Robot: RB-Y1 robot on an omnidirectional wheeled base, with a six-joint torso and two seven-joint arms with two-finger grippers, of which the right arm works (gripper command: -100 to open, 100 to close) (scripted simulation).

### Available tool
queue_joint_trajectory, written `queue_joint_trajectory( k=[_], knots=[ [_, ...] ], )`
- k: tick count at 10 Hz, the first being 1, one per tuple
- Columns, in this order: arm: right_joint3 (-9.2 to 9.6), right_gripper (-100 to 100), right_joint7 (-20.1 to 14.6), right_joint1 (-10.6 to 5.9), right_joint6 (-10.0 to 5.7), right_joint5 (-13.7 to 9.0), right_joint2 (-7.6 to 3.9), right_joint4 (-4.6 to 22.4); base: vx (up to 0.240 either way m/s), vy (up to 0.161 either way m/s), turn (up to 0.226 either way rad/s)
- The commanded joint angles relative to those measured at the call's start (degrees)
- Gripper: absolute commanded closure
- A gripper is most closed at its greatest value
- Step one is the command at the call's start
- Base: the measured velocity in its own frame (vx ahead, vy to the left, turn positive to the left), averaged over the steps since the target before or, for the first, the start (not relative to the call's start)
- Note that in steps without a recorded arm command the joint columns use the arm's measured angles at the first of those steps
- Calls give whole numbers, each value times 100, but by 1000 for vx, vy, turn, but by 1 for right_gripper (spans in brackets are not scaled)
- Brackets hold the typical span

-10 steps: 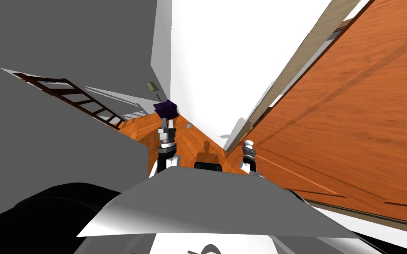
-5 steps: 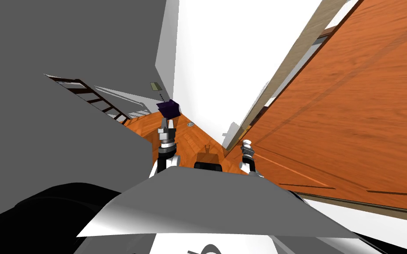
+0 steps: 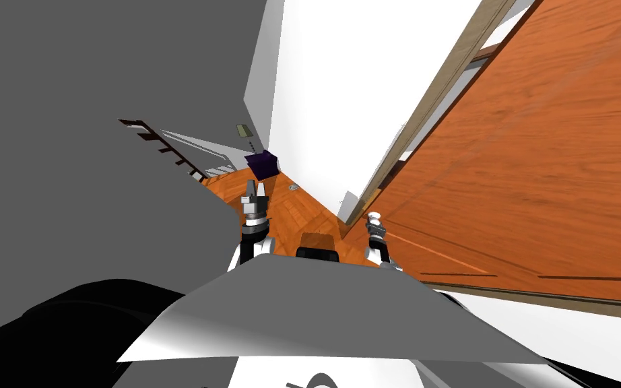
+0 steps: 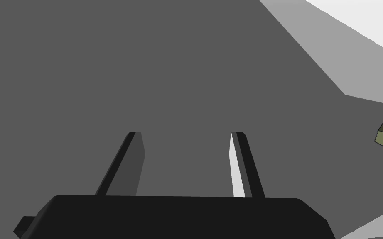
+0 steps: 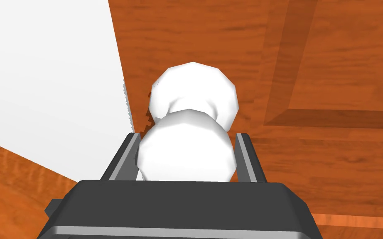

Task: Pull the door open

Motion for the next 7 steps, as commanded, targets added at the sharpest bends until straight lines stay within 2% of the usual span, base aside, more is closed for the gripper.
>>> queue_joint_trajectory(
  k=[1, 3, 4, 6, 7],
  knots=[
    [144, 100, -156, -41, -76, 95, -29, 133, -240, -7, 64],
    [328, 100, -320, -5, -88, 220, -73, 81, -267, -44, 99],
    [328, 100, -320, -5, -88, 220, -73, 81, -189, -4, 41],
    [346, 100, -336, -17, -109, 229, -51, 166, -47, 14, -15],
    [499, 100, -413, 24, -93, 308, -69, 78, -148, 15, 21]
  ],
)
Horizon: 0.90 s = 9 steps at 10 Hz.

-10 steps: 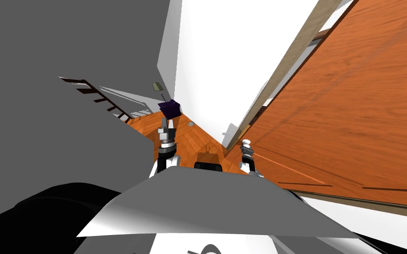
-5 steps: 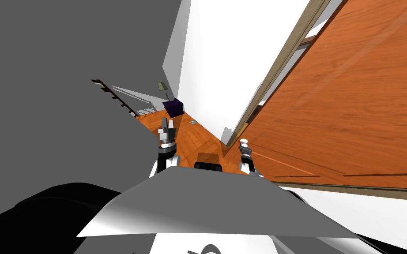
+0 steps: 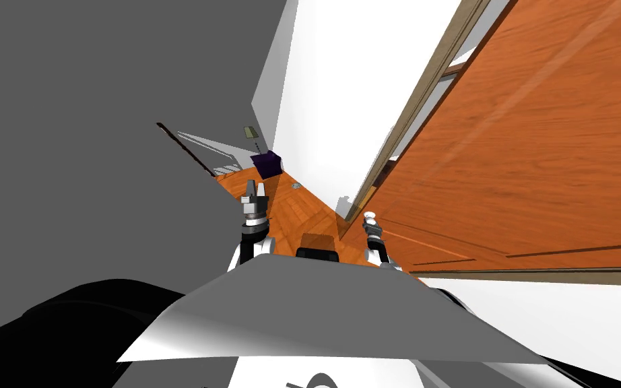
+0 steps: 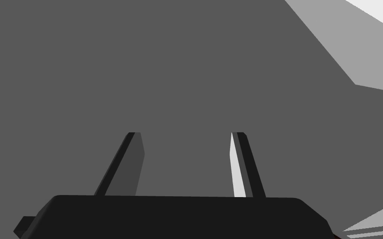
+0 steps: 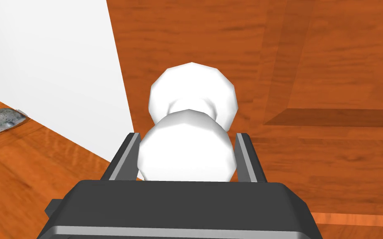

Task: Pull the door open

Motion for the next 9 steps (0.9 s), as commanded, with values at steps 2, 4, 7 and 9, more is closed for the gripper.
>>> queue_joint_trajectory(
  k=[2, 4, 7, 9],
  knots=[
    [202, 100, -86, 114, 59, 103, 5, -236, -207, -16, 24],
    [340, 100, -162, 139, 57, 175, -18, -315, -170, -32, 21],
    [598, 100, -304, 187, 55, 309, -60, -462, -193, -59, 16],
    [704, 100, -362, 206, 55, 364, -78, -522, -206, -90, 16]
  ],
)
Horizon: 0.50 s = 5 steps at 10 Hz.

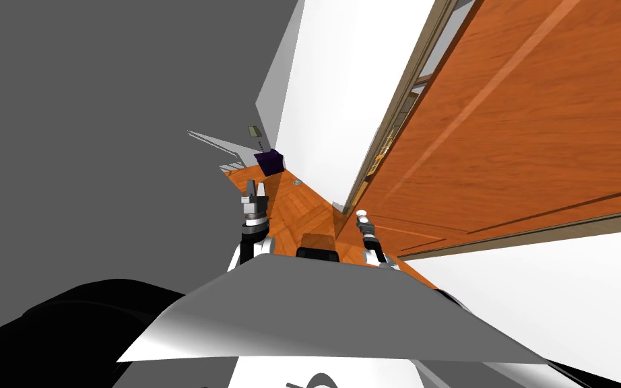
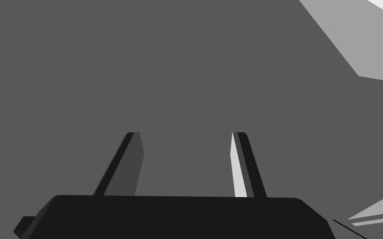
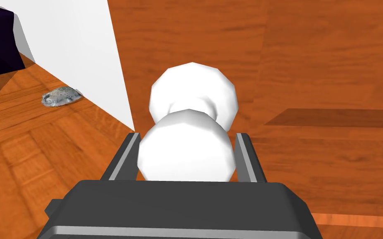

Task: Pull the door open

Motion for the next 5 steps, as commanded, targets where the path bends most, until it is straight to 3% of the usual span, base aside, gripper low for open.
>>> queue_joint_trajectory(
  k=[1, 2, 5],
  knots=[
    [0, 100, 0, 0, 0, 0, 0, 0, -80, -30, 24],
    [171, 100, -59, 74, 47, 118, 16, -167, 15, -28, 99],
    [355, 100, -119, 150, 92, 252, 22, -376, 12, -44, 52]
  ],
)
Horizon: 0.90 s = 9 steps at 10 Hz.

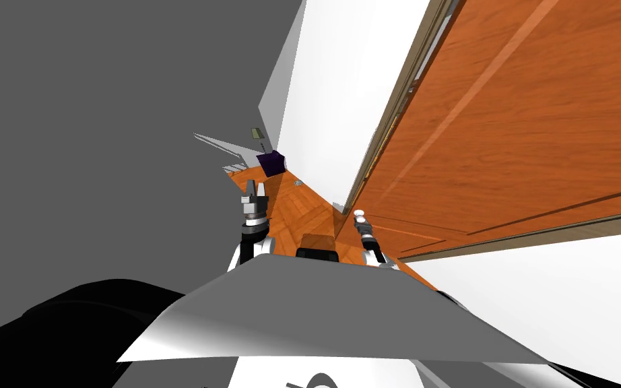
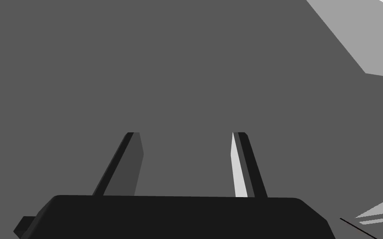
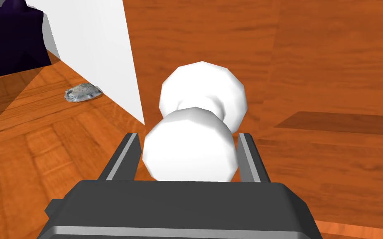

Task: Pull the door open

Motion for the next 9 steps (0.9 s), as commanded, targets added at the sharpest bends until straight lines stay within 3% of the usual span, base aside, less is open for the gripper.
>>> queue_joint_trajectory(
  k=[1, 4, 9],
  knots=[
    [103, 100, -9, 47, 42, 64, 59, -164, -34, -25, 38],
    [302, 100, -68, 132, 88, 211, 67, -389, -100, -54, 9],
    [532, 100, -126, 231, 140, 385, 78, -649, -198, -85, -82]
  ],
)
